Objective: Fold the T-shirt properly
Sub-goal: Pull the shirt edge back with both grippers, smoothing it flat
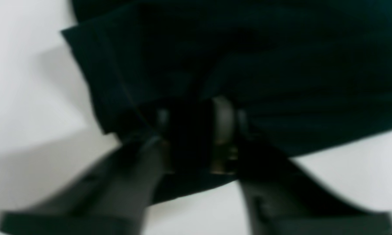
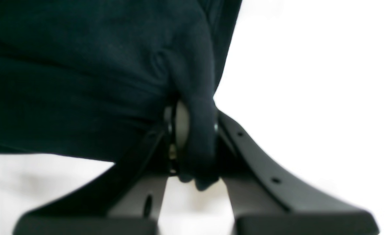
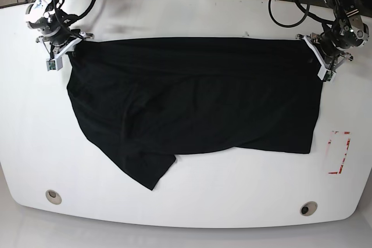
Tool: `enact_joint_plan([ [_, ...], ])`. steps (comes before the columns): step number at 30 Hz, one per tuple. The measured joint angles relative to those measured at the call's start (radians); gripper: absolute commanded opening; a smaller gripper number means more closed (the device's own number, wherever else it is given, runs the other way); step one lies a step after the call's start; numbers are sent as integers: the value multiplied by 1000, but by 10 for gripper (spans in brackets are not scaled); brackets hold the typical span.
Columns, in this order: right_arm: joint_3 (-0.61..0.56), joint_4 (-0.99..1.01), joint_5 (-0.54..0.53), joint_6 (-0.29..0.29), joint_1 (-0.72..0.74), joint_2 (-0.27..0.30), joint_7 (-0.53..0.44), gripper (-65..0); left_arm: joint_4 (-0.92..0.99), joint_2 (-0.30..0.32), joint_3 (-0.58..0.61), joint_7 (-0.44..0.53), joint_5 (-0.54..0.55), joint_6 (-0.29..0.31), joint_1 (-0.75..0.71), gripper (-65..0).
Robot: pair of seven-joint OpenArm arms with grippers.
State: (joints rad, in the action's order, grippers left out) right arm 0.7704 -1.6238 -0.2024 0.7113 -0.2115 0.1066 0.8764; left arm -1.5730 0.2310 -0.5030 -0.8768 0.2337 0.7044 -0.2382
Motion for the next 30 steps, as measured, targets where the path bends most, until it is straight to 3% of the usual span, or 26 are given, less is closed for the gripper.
enact_joint_plan([
  [26, -5, -199, 12, -3, -255, -54, 12, -620, -180, -6, -80, -42, -4, 4, -253, -586],
  [28, -5, -212, 11, -2, -270, -60, 16, -598, -182, -5, -84, -42, -5, 4, -258, -572],
  [30, -5, -224, 14, -1, -278, -65, 22, -523, -182, -5, -84, -46, -6, 4, -257, -528],
])
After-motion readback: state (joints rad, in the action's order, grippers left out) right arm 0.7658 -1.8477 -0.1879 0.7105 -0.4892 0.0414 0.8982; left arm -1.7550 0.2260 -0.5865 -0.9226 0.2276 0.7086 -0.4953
